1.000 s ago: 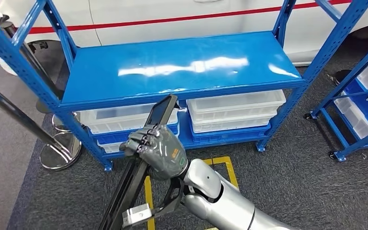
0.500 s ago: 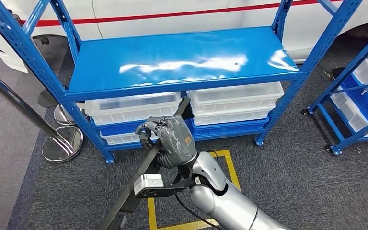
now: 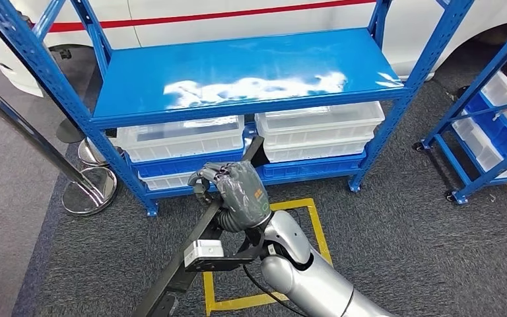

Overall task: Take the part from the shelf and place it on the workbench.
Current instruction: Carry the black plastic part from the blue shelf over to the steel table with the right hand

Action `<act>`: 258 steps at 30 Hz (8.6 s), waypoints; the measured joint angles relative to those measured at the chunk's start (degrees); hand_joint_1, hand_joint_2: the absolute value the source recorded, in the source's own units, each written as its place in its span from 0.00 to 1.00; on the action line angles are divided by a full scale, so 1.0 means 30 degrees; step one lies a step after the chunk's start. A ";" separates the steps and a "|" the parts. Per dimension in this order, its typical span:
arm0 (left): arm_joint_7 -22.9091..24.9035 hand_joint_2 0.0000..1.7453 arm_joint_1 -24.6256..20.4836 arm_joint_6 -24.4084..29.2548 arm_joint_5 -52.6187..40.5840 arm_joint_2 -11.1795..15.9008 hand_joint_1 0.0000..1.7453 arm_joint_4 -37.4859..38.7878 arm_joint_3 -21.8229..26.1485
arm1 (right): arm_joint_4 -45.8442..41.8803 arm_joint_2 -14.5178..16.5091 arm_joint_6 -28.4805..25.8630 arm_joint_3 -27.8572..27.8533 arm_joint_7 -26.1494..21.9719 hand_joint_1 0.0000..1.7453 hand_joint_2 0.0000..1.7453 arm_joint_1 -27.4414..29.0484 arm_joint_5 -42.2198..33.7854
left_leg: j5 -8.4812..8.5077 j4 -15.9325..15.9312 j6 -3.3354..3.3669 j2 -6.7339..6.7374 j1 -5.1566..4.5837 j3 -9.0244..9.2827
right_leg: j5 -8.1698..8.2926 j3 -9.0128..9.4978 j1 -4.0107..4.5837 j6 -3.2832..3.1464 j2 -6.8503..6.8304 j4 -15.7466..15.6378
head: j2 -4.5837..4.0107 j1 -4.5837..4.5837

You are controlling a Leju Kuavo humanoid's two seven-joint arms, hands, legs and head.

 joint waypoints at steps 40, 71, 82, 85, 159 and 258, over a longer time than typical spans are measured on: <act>-0.0027 1.00 0.0074 0.0060 0.0045 -0.0242 0.00 0.0004 0.0029 | 0.0029 0.0007 0.0164 -0.0264 -0.0060 1.00 1.00 0.0220 0.0727 | 0.1458 -0.0385 0.0564 0.0153 0.0130 -0.1264 | -0.3356 -0.1481 -0.0189 0.0763 0.0093 0.5184 | 0.0000 0.0012; -0.0042 1.00 0.0018 0.0148 0.0045 -0.0248 0.00 0.0004 0.0029 | 0.0093 0.0193 0.0237 -0.0264 -0.0075 1.00 1.00 0.0170 0.0748 | 0.1492 -0.0224 0.0549 0.0165 0.0100 -0.1461 | -0.3145 -0.1460 -0.0226 0.0741 0.0090 0.5297 | 0.0000 0.0011; -0.0004 1.00 0.0036 0.0148 0.0044 -0.0248 0.00 0.0004 0.0029 | 0.0164 0.0270 0.0262 -0.0264 -0.0089 1.00 1.00 0.0055 0.0772 | 0.0882 0.1748 -0.0509 0.0071 0.0229 -0.3330 | -0.1503 0.1461 -0.0198 -0.0321 0.0068 0.0151 | 0.0000 0.0000; 0.0011 1.00 0.0029 0.0149 0.0038 -0.0248 0.00 0.0004 0.0029 | 0.0222 0.0293 0.0266 -0.0264 -0.0126 1.00 1.00 0.0040 0.0803 | -0.1311 0.5009 -0.0648 0.0063 0.0251 -0.4149 | -0.0925 0.0694 -0.0119 -0.0455 0.0040 0.0185 | 0.0000 -0.0006; 0.0439 1.00 -0.0314 0.0200 -0.0587 -0.0160 0.00 0.0018 -0.0080 | -0.0188 -0.0636 0.0346 -0.0077 -0.0384 1.00 1.00 0.0370 0.2235 | 0.0836 -0.0595 0.0634 0.0156 0.0098 -0.0307 | -0.1139 -0.0953 -0.0206 0.0606 0.0082 0.1329 | 0.0000 0.0000; 0.0590 1.00 -0.0711 0.0716 -0.1791 0.0036 0.00 0.0018 -0.1355 | -0.3115 -0.2442 0.0630 -0.0374 -0.0945 1.00 1.00 0.2062 0.2869 | 0.0790 -0.0276 0.0640 0.1347 0.0016 -0.0751 | -0.1088 -0.0242 -0.0314 0.1086 -0.0624 0.1682 | 0.0000 0.0062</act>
